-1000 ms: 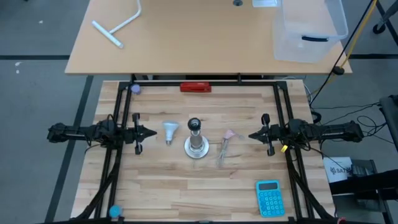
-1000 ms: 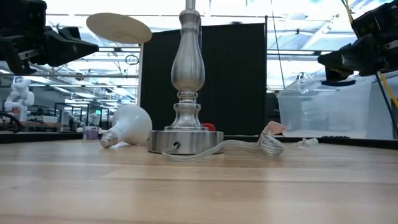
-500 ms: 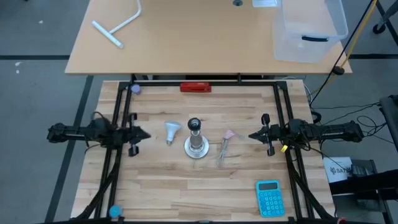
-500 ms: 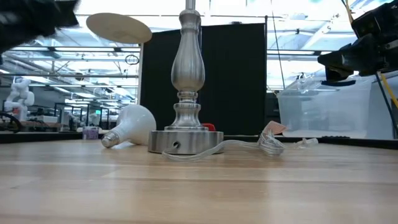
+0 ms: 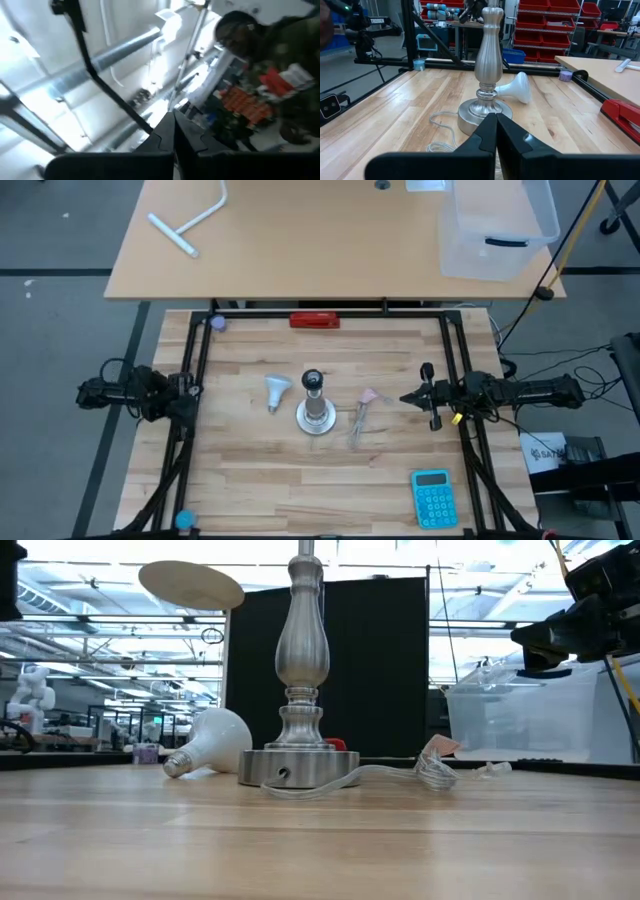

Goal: Screw lightbulb
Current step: Insert the white lightbulb into the silver lamp

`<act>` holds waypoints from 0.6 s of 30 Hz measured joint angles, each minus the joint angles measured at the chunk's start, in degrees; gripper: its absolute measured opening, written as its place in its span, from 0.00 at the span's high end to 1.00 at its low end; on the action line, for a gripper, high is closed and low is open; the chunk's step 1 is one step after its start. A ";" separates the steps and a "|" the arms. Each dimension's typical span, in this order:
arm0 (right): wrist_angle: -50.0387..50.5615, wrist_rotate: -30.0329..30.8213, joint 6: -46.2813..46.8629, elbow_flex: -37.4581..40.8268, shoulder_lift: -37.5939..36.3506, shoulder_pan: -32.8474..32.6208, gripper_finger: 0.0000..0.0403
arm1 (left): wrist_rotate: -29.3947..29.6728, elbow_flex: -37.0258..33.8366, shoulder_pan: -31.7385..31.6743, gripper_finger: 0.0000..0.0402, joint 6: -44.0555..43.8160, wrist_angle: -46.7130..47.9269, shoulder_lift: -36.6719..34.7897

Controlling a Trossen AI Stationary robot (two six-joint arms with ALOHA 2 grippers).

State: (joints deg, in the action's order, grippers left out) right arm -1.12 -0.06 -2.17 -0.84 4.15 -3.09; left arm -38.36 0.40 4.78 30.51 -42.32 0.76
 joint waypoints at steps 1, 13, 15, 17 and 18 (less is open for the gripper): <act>-0.04 0.00 0.02 0.00 0.02 -0.02 1.00 | 2.21 0.01 0.46 1.00 -0.10 -1.61 0.10; -0.26 0.09 -3.23 0.00 0.02 0.00 1.00 | 57.27 15.65 2.82 1.00 -23.15 8.54 15.56; -0.64 0.26 -9.70 0.00 0.02 -0.02 1.00 | 58.04 19.55 2.82 1.00 -26.51 12.25 20.25; -1.76 0.27 -13.94 0.02 0.02 0.00 1.00 | 58.08 23.25 2.82 1.00 -29.50 15.14 24.86; -2.49 0.34 -14.96 0.02 0.00 -0.02 1.00 | 58.08 24.80 2.82 1.00 -30.83 16.65 26.84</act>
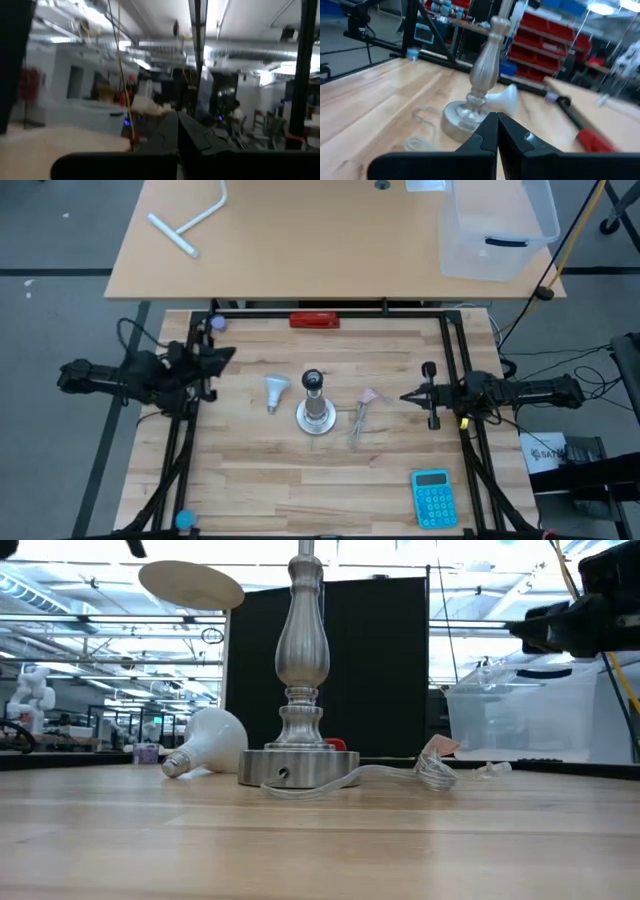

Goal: Screw lightbulb
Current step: Insert the white lightbulb into the silver lamp

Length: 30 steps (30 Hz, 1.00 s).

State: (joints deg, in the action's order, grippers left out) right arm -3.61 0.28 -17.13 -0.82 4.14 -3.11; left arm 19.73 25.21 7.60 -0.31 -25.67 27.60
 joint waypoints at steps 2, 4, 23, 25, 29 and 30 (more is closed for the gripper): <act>-2.30 0.94 -1.26 0.00 0.02 0.00 1.00 | 0.00 2.53 0.02 1.00 -1.52 3.32 3.26; -6.54 1.24 -1.46 0.02 0.02 0.02 1.00 | 0.00 4.37 0.00 1.00 -2.44 5.77 5.83; -39.42 18.69 23.65 -2.63 0.45 0.11 1.00 | 0.68 4.90 0.03 1.00 -15.56 6.32 19.36; -36.41 19.25 24.27 -4.33 1.37 0.11 1.00 | 0.68 4.90 -0.09 1.00 -14.17 5.93 22.77; -33.45 17.79 24.31 -7.90 4.50 0.11 1.00 | 0.68 4.90 -0.64 1.00 -11.91 6.39 29.25; -33.21 17.49 24.10 -8.80 5.56 0.11 1.00 | 0.68 4.89 -0.84 1.00 -11.88 7.61 30.49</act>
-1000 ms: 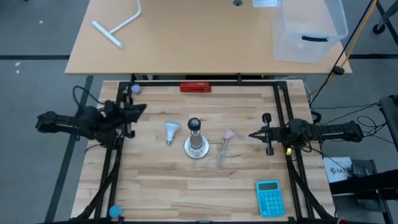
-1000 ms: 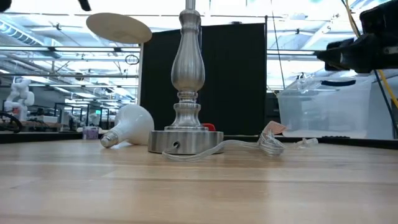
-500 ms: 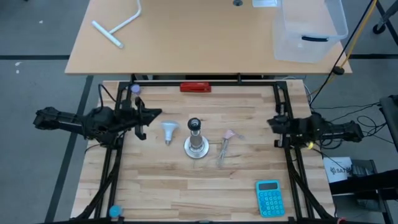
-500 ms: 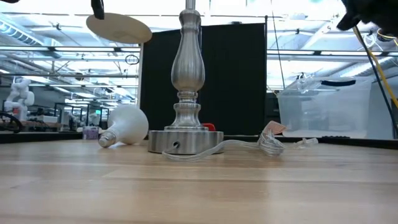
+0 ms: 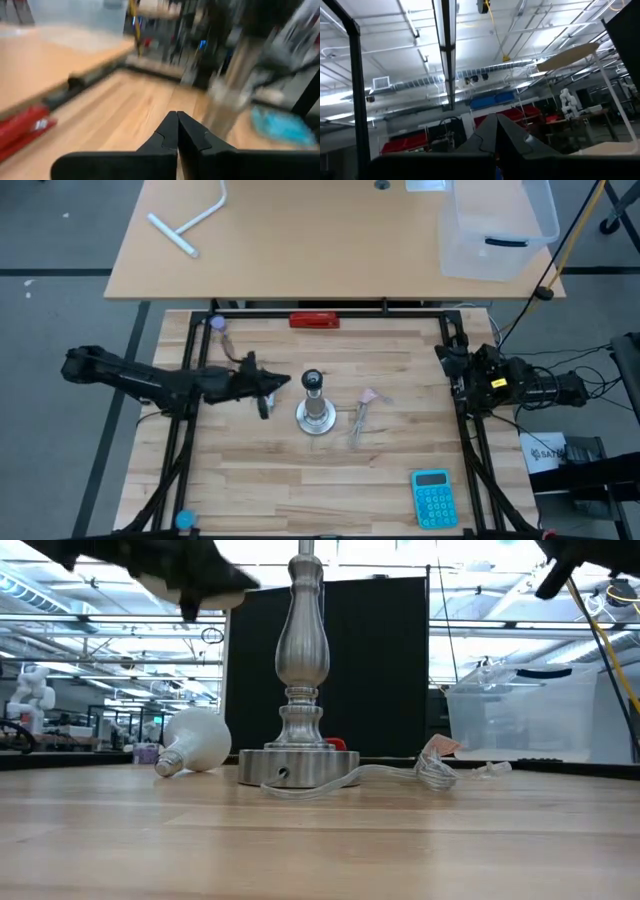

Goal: Screw lightbulb
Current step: Insert the white lightbulb into the silver lamp

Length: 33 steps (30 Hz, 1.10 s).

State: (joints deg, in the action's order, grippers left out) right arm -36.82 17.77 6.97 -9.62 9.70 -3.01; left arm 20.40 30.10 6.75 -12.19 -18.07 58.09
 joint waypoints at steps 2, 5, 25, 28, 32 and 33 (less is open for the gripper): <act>0.42 -0.10 -0.04 -2.01 2.19 0.00 1.00 | -0.02 -0.08 -0.31 1.00 -1.99 1.95 1.31; 1.39 -0.10 -0.08 -4.99 5.28 0.00 1.00 | 0.00 -0.03 -0.50 1.00 -6.87 6.49 0.55; 11.79 -0.08 -8.43 -14.24 15.46 0.00 1.00 | -2.89 0.01 4.96 0.78 -39.52 28.49 -12.63; 10.17 -0.10 -10.21 -14.24 16.17 0.00 1.00 | -3.76 0.01 5.40 0.67 -47.79 34.89 -10.99; 7.47 -0.08 -12.22 -14.24 16.78 0.00 1.00 | -4.72 0.01 5.45 0.54 -58.00 45.19 -7.99; 7.37 -0.08 -12.69 -14.26 16.86 0.00 1.00 | -4.72 0.01 5.56 0.51 -59.49 46.16 -7.18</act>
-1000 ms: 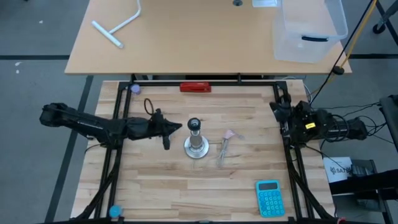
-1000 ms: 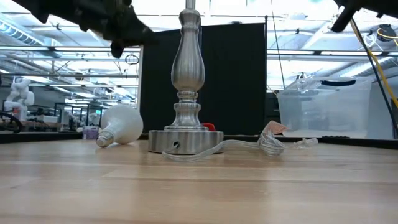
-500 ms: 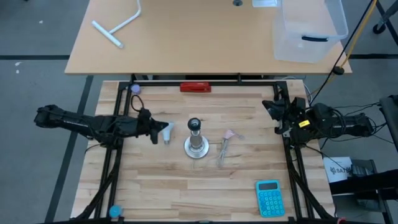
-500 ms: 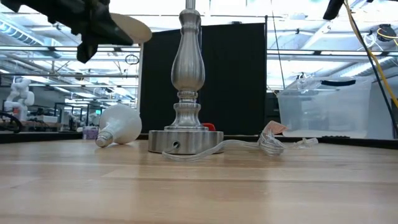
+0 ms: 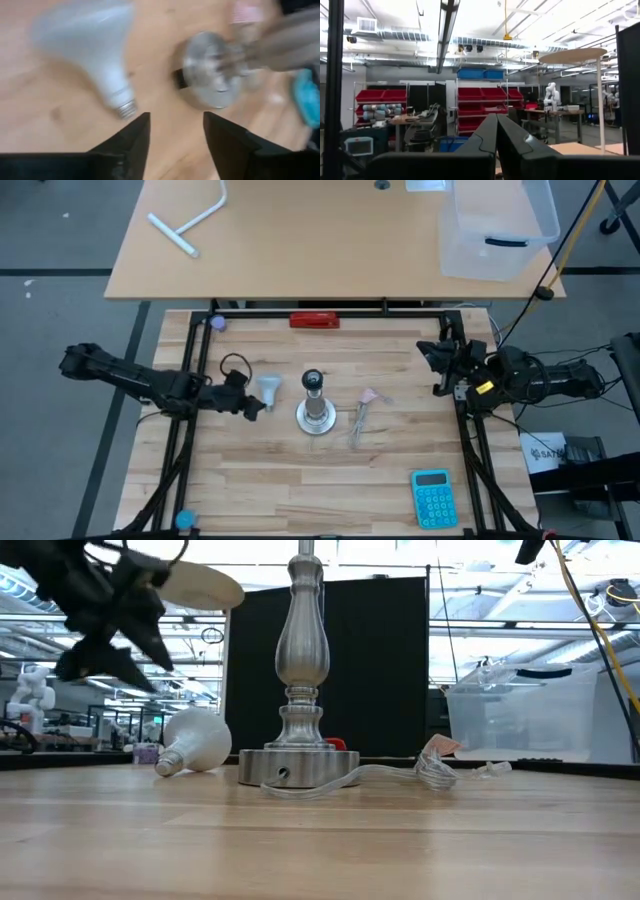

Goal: Screw lightbulb
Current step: Insert the white lightbulb into the silver lamp

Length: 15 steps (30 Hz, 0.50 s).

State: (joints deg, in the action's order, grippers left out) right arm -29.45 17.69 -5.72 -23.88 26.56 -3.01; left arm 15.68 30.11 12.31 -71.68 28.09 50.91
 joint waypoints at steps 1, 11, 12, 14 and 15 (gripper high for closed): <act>-0.03 0.00 -0.55 0.00 0.12 0.00 1.00 | 0.04 0.00 0.19 0.49 -1.06 0.04 0.83; -2.10 0.00 -4.23 0.00 0.16 0.00 1.00 | 1.06 0.00 -0.34 0.44 -7.04 -3.81 11.85; -2.08 0.00 -4.59 0.00 0.16 0.00 1.00 | 1.08 0.00 -0.34 0.44 -7.60 -3.80 13.00; -2.08 0.00 -5.26 0.00 0.16 0.00 1.00 | 1.46 0.00 -0.34 0.44 -7.94 -4.50 15.03; -2.07 0.00 -5.53 0.00 0.16 0.00 1.00 | 2.04 0.00 -0.36 0.44 -7.96 -5.32 15.85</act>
State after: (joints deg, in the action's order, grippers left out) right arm -31.52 17.69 -11.25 -23.88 26.72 -3.01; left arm 17.72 30.11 11.95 -79.63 22.77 66.76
